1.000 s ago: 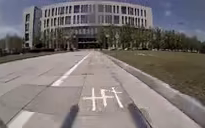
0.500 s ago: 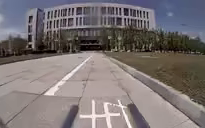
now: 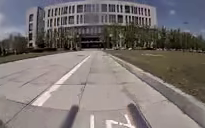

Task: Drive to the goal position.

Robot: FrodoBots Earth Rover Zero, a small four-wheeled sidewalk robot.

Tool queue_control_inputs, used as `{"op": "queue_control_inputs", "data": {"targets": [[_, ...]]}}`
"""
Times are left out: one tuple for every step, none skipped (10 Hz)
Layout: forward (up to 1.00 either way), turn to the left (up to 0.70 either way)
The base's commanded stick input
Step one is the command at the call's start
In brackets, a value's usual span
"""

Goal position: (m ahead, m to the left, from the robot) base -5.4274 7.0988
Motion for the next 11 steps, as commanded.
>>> {"op": "queue_control_inputs", "data": {"targets": [[0.70,0.00],[0.70,0.00],[0.70,0.00],[0.70,0.00],[0.70,0.00],[0.70,0.00],[0.70,0.00],[0.70,-0.12],[0.70,-0.33],[0.70,-0.23],[0.70,0.00]]}}
